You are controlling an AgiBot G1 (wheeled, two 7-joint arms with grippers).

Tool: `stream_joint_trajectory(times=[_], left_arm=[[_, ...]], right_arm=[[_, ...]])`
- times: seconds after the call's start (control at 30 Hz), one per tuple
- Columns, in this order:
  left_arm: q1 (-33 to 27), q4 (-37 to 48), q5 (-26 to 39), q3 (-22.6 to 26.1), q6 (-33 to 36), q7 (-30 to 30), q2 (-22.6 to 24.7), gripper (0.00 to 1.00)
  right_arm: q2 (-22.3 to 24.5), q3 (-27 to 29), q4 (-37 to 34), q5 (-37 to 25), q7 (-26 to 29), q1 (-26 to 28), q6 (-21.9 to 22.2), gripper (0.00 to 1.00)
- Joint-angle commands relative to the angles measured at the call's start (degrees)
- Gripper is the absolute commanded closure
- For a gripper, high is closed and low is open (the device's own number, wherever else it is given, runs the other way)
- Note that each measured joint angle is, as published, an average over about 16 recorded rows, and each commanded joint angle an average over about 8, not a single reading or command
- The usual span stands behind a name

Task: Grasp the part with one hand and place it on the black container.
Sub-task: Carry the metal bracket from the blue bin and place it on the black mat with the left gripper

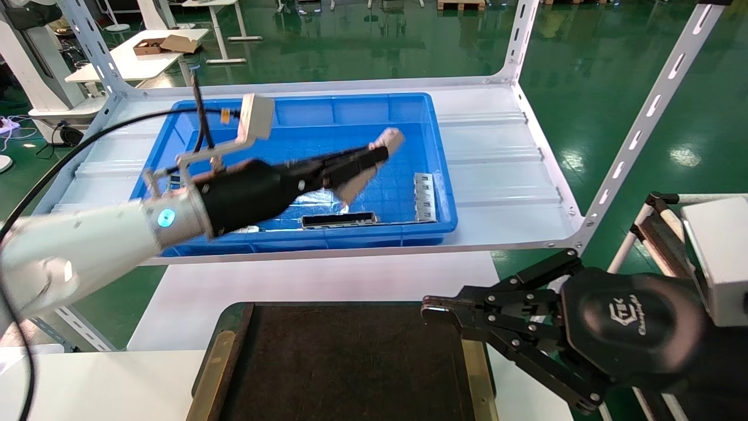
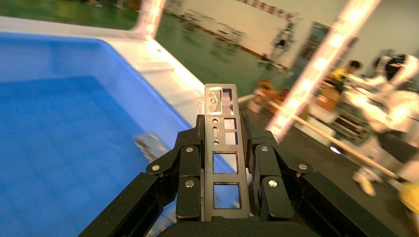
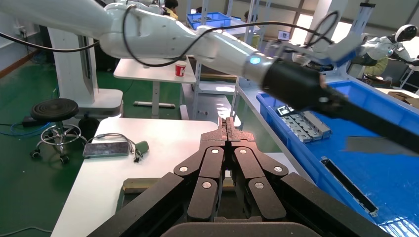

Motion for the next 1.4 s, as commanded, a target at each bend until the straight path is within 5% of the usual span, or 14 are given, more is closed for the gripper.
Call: stream_joint_trajectory(times=[0.03,0.33,0.57,0.8,1.0,1.17,1.4], left_arm=[[2.6,-5.2,-1.0,-0.3,0.8,-1.5,-2.4,1.00],[17.5,-29.3,-3.5,-0.5,-7.8,-7.2,-12.3,1.00],[28.3,-37.2,-3.6,0.6,-18.9,-9.1,-14.7,1.00],[35.5,-37.2,-3.9,1.5,-25.1,-8.2,-12.4,1.00],[39.5,-36.5,-2.1,3.0,-39.6,-8.0,-7.9,1.00],[40.4,-36.0,-1.9,6.4,-51.2,-9.9,-4.4,1.00],[38.9,-32.2,-2.6,10.6,-57.3,-11.0,-0.2,1.00]], right_arm=[[0.0,0.0,0.0,0.0,0.0,0.0,0.0,1.00],[0.0,0.0,0.0,0.0,0.0,0.0,0.0,1.00],[0.0,0.0,0.0,0.0,0.0,0.0,0.0,1.00],[0.0,0.0,0.0,0.0,0.0,0.0,0.0,1.00],[0.0,0.0,0.0,0.0,0.0,0.0,0.0,1.00],[0.0,-0.1,0.0,0.0,0.0,0.0,0.0,1.00],[0.0,-0.1,0.0,0.0,0.0,0.0,0.0,1.00]])
